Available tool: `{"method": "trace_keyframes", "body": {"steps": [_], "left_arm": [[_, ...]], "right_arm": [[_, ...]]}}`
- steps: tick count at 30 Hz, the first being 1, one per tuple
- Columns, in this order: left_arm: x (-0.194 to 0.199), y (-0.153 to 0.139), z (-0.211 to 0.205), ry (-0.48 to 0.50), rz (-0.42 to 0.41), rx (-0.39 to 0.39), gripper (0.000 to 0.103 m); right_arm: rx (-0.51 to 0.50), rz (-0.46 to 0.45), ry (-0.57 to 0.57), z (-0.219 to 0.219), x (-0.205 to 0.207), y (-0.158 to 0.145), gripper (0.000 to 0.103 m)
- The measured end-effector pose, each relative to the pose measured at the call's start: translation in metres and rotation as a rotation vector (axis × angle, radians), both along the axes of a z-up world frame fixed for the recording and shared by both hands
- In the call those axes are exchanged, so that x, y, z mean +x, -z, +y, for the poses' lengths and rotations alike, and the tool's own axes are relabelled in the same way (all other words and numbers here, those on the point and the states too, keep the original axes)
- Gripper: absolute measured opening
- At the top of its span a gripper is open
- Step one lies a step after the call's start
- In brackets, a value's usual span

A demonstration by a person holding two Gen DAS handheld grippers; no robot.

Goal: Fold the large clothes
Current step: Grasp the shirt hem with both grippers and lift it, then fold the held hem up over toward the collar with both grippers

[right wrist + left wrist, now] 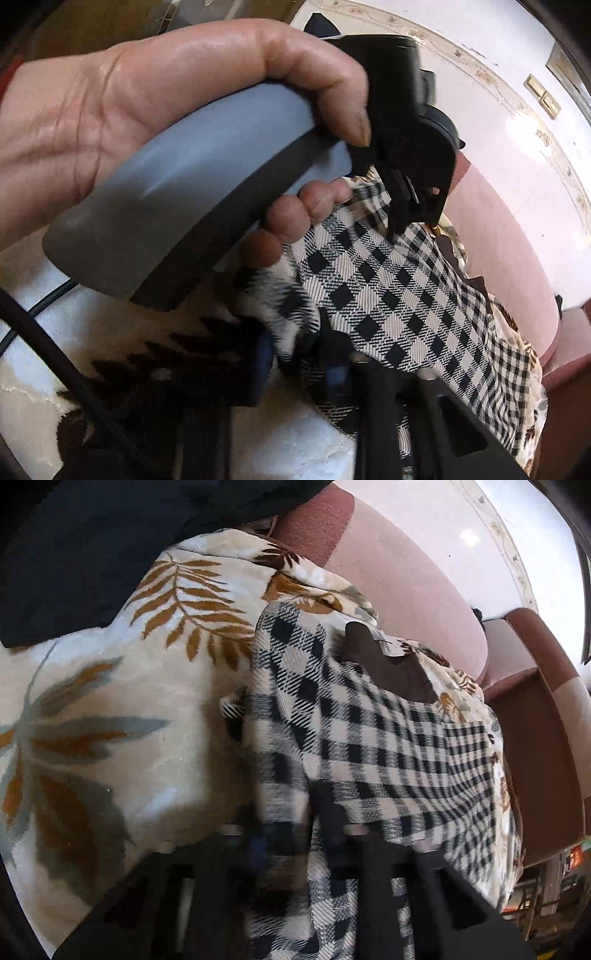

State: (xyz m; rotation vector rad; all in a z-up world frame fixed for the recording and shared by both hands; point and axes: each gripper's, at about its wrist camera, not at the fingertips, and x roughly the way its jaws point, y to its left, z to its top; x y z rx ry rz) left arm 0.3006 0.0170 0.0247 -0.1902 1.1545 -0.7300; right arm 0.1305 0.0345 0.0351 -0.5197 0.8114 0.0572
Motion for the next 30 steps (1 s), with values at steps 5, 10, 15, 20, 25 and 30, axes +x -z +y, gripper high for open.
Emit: {"method": "trace_keyframes", "body": {"steps": [5, 10, 15, 20, 25, 30], "left_arm": [[-0.010, -0.020, 0.001, -0.031, -0.036, -0.003, 0.012], [-0.024, -0.040, -0.004, -0.064, -0.074, 0.004, 0.011], [-0.042, -0.062, -0.017, -0.077, -0.127, 0.017, 0.011], [-0.057, -0.090, -0.070, -0.022, -0.156, 0.030, 0.011], [-0.082, -0.117, -0.155, 0.085, -0.191, 0.040, 0.011], [-0.108, -0.118, -0.240, 0.182, -0.202, 0.082, 0.011]], "right_arm": [[0.106, -0.040, 0.052, -0.018, -0.008, -0.023, 0.009], [0.180, -0.071, 0.096, -0.045, -0.015, -0.047, 0.009], [0.237, -0.111, 0.157, -0.078, -0.035, -0.073, 0.009], [0.295, -0.136, 0.231, -0.122, -0.053, -0.090, 0.008], [0.380, -0.151, 0.325, -0.184, -0.074, -0.102, 0.008], [0.435, -0.170, 0.416, -0.246, -0.099, -0.113, 0.008]]}}
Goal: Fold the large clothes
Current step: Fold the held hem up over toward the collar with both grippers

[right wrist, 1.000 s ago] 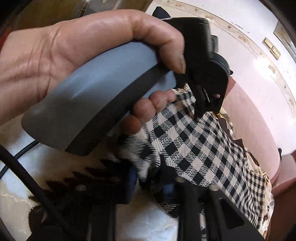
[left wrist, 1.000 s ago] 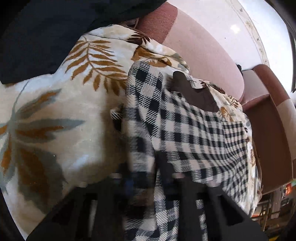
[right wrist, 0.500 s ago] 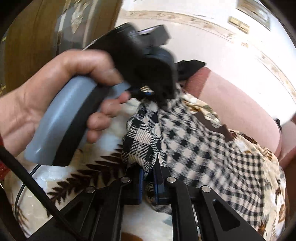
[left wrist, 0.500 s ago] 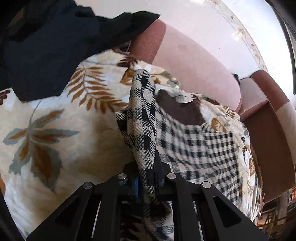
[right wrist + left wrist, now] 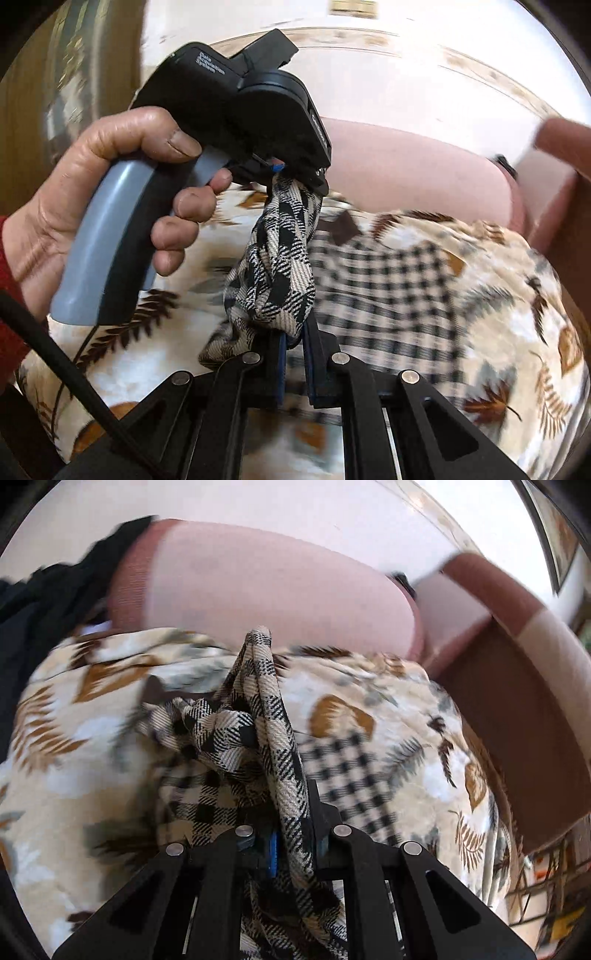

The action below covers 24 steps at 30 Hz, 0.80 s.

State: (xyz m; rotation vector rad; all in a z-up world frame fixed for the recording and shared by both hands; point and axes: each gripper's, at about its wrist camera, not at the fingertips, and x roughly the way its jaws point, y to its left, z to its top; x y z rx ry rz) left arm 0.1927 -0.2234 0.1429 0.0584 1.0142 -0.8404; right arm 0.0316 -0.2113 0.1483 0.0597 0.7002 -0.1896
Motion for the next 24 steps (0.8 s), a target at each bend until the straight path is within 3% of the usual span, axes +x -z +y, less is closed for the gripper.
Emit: {"method": "trace_keyframes", "body": {"steps": [4, 7, 9, 12, 16, 20, 24], "left_arm": [[-0.022, 0.017, -0.064, 0.057, -0.011, 0.072, 0.011], [-0.034, 0.031, -0.092, 0.070, -0.016, 0.127, 0.014], [-0.039, 0.033, -0.097, 0.077, 0.015, 0.120, 0.018], [-0.050, 0.024, -0.091, 0.101, 0.038, 0.073, 0.022], [-0.065, -0.004, -0.057, 0.064, -0.054, 0.026, 0.052], [-0.077, -0.005, -0.017, 0.021, -0.121, 0.051, 0.053], [-0.084, 0.027, 0.016, -0.032, -0.111, 0.113, 0.052]], "right_arm": [[0.065, 0.016, 0.100, -0.047, -0.021, 0.009, 0.008], [0.182, 0.046, 0.164, -0.081, -0.028, 0.023, 0.008], [0.256, 0.078, 0.188, -0.099, -0.030, 0.036, 0.008], [0.346, 0.113, 0.220, -0.119, -0.034, 0.050, 0.008], [0.490, 0.146, 0.260, -0.145, -0.048, 0.064, 0.008], [0.501, 0.176, 0.282, -0.150, -0.062, 0.072, 0.006], [0.512, 0.172, 0.295, -0.163, -0.074, 0.070, 0.006]]}}
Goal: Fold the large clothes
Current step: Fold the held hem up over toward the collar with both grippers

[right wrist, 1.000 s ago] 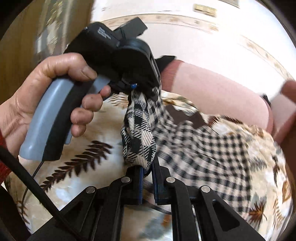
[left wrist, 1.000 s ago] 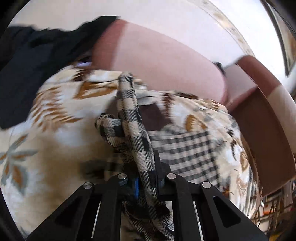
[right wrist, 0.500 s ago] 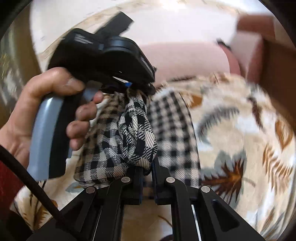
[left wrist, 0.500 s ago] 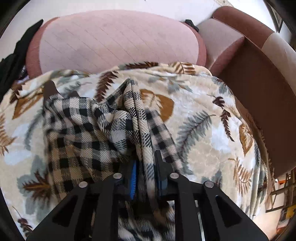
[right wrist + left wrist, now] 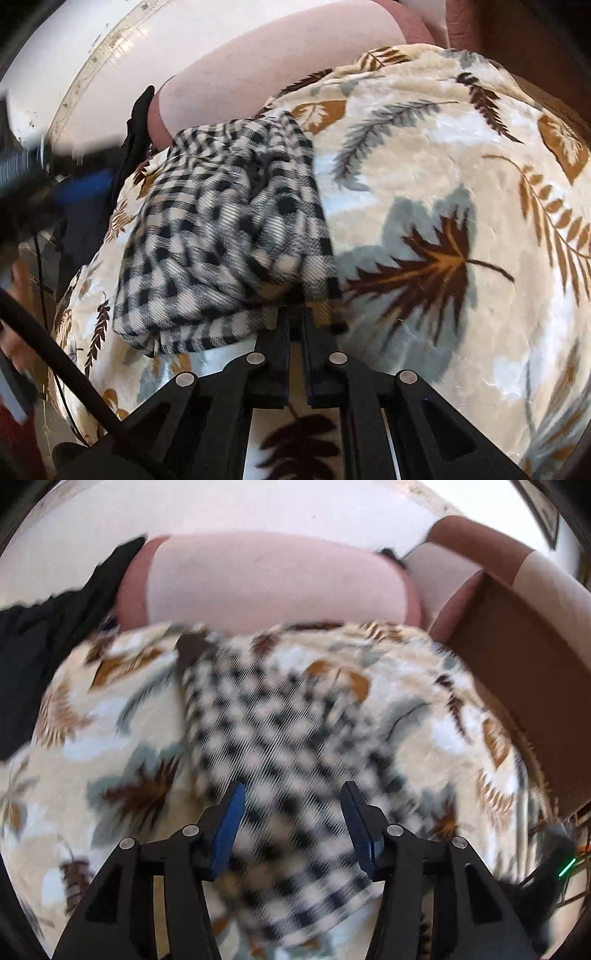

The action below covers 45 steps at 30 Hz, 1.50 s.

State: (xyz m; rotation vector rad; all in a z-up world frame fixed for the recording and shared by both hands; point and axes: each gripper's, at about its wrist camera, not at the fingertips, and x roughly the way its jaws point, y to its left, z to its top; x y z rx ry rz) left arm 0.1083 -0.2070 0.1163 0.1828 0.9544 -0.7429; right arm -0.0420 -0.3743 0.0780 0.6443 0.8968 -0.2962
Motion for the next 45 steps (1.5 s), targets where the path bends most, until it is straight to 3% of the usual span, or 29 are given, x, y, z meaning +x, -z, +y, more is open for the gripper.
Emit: {"method": "trace_keyframes", "body": {"steps": [4, 5, 8, 9, 12, 17, 18, 19, 21, 26, 31, 37, 43, 45], "left_arm": [[-0.004, 0.043, 0.018, -0.025, 0.056, 0.037, 0.053], [-0.008, 0.050, 0.018, -0.028, 0.040, 0.055, 0.053], [-0.017, 0.062, 0.014, -0.022, -0.008, 0.092, 0.054], [-0.018, 0.062, 0.014, -0.024, -0.016, 0.097, 0.054], [-0.018, 0.062, 0.012, -0.029, -0.017, 0.106, 0.055], [-0.019, 0.063, 0.013, -0.023, -0.024, 0.100, 0.056], [-0.021, 0.063, 0.013, -0.022, -0.031, 0.105, 0.056], [-0.022, 0.061, 0.013, -0.020, -0.032, 0.109, 0.056], [-0.023, 0.053, 0.016, -0.022, -0.020, 0.088, 0.056], [-0.025, 0.030, 0.025, -0.027, -0.022, -0.002, 0.056], [-0.023, 0.052, 0.013, -0.016, 0.025, 0.071, 0.056], [-0.025, 0.076, 0.010, -0.003, 0.064, 0.128, 0.056], [-0.029, 0.085, 0.012, -0.013, 0.066, 0.129, 0.059], [-0.032, 0.086, 0.010, -0.012, 0.051, 0.141, 0.059]], "right_arm": [[-0.034, -0.157, 0.073, -0.024, -0.016, -0.040, 0.008], [-0.025, -0.188, 0.071, -0.028, -0.012, -0.047, 0.015], [0.024, -0.246, -0.012, -0.038, 0.027, -0.054, 0.057], [0.041, -0.235, -0.048, -0.039, 0.044, -0.050, 0.058], [0.069, -0.144, -0.096, -0.041, 0.095, -0.022, 0.058], [0.049, -0.057, -0.093, -0.039, 0.133, 0.018, 0.056], [0.050, -0.057, -0.100, -0.038, 0.135, 0.020, 0.034], [0.093, -0.065, -0.110, -0.039, 0.135, 0.021, 0.020], [0.123, -0.099, -0.089, -0.045, 0.131, 0.013, 0.016], [0.113, -0.152, -0.010, -0.065, 0.108, -0.011, 0.014], [0.112, -0.084, 0.040, -0.080, 0.102, 0.004, 0.014], [0.099, -0.026, 0.020, -0.083, 0.099, 0.014, 0.015], [0.261, -0.050, 0.118, -0.108, 0.079, 0.025, 0.018], [0.250, -0.061, 0.151, -0.110, 0.074, 0.018, 0.019]]}}
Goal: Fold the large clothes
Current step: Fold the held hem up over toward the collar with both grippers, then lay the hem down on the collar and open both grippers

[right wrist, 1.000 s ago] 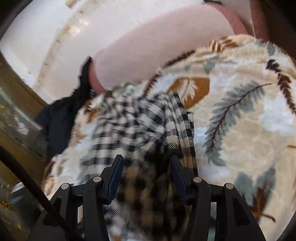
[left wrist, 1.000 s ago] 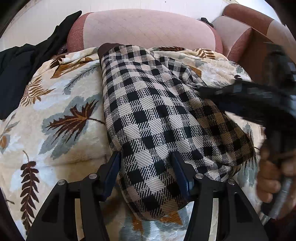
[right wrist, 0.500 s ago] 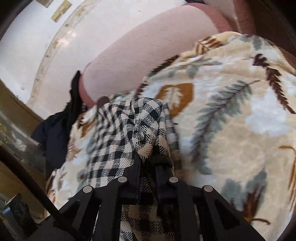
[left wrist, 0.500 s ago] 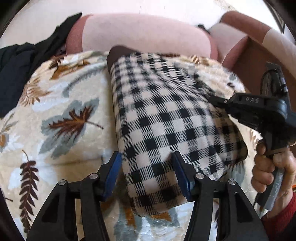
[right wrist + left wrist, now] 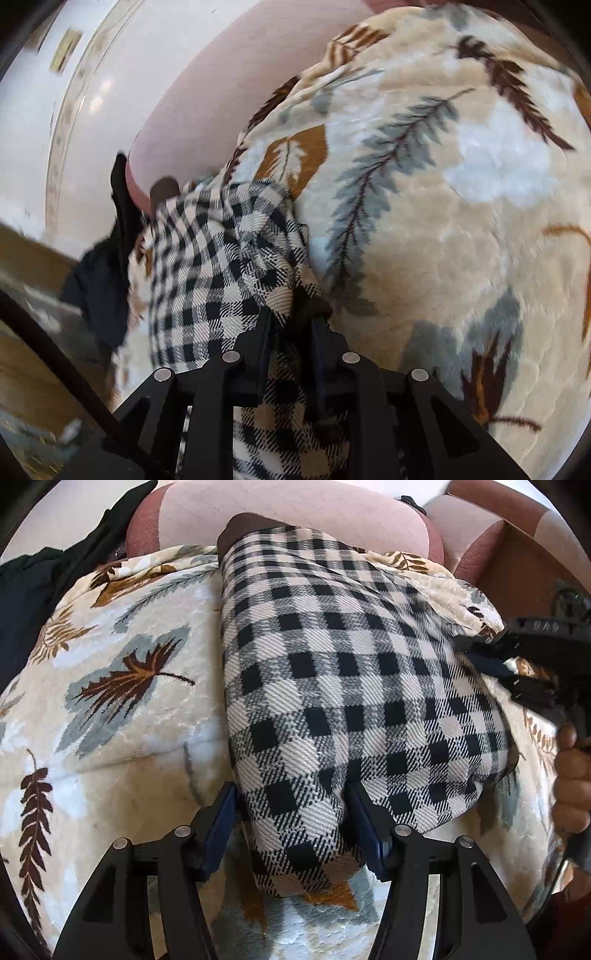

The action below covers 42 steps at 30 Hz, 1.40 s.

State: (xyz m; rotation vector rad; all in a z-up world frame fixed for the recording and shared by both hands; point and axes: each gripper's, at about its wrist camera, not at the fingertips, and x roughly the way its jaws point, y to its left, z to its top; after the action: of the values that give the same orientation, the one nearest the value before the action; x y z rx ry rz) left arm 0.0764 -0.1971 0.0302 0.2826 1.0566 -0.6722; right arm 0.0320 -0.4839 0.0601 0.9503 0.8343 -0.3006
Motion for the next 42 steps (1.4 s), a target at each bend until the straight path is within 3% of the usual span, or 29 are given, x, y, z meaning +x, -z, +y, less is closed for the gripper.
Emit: {"method": "trace_keyframes", "body": {"steps": [3, 4, 7, 10, 11, 13, 14, 15, 16, 18, 19, 21, 23, 25, 28, 31, 35, 37, 42], "left_arm": [[-0.001, 0.001, 0.000, -0.004, -0.007, 0.002, 0.059], [-0.001, 0.001, 0.000, -0.004, -0.008, 0.002, 0.059], [0.000, 0.001, 0.000, -0.003, -0.013, 0.003, 0.060], [-0.001, 0.001, 0.000, -0.002, -0.026, 0.009, 0.061], [-0.002, 0.001, 0.000, -0.002, -0.030, 0.011, 0.061], [-0.003, 0.001, 0.000, 0.007, -0.035, 0.008, 0.063], [-0.005, 0.000, 0.001, 0.010, -0.038, 0.004, 0.063], [-0.006, -0.001, 0.001, 0.010, -0.042, 0.002, 0.063], [-0.006, -0.002, 0.003, 0.007, -0.045, 0.001, 0.063], [-0.009, -0.006, 0.008, -0.002, -0.046, -0.013, 0.062], [-0.010, -0.010, 0.012, -0.007, -0.044, -0.024, 0.062], [-0.015, -0.017, 0.021, -0.017, -0.046, -0.048, 0.062], [-0.021, -0.025, 0.035, -0.035, -0.051, -0.071, 0.062], [-0.028, -0.031, 0.049, -0.055, -0.050, -0.090, 0.062], [-0.043, -0.039, 0.073, -0.095, -0.081, -0.087, 0.062], [-0.053, -0.046, 0.090, -0.134, -0.131, -0.069, 0.062], [-0.067, -0.068, 0.111, -0.204, -0.243, -0.058, 0.063], [-0.073, -0.079, 0.119, -0.234, -0.286, -0.057, 0.070], [-0.085, -0.105, 0.136, -0.307, -0.379, -0.080, 0.081]], "right_arm": [[-0.251, 0.008, 0.087, 0.002, -0.007, -0.031, 0.027], [-0.271, -0.032, 0.090, 0.002, -0.007, -0.039, 0.027], [-0.125, -0.202, -0.008, 0.003, 0.006, -0.045, 0.027], [0.001, -0.249, -0.198, 0.017, 0.038, -0.029, 0.029], [0.030, -0.206, -0.238, 0.021, 0.049, -0.015, 0.030], [-0.057, -0.073, -0.158, 0.018, 0.052, 0.003, 0.023], [-0.084, -0.021, -0.098, 0.009, 0.049, 0.010, 0.008], [-0.096, 0.009, -0.051, 0.000, 0.045, 0.012, 0.000], [-0.170, 0.078, 0.017, -0.006, 0.039, 0.010, 0.001], [-0.342, 0.200, 0.117, -0.014, 0.029, 0.003, 0.027], [-0.335, 0.181, 0.136, -0.020, 0.021, 0.001, 0.027], [-0.220, 0.092, 0.130, -0.023, 0.013, -0.005, 0.027], [-0.209, 0.013, 0.094, -0.008, 0.013, -0.021, 0.027], [-0.205, -0.089, -0.007, 0.014, 0.015, -0.041, 0.027], [-0.107, -0.186, -0.187, 0.053, 0.024, -0.049, 0.028], [-0.005, -0.174, -0.335, 0.088, 0.034, -0.032, 0.028], [0.183, -0.185, -0.405, 0.114, 0.040, 0.000, 0.030], [0.252, -0.184, -0.451, 0.135, 0.044, 0.013, 0.030], [0.260, -0.112, -0.526, 0.177, 0.042, 0.030, 0.030]]}}
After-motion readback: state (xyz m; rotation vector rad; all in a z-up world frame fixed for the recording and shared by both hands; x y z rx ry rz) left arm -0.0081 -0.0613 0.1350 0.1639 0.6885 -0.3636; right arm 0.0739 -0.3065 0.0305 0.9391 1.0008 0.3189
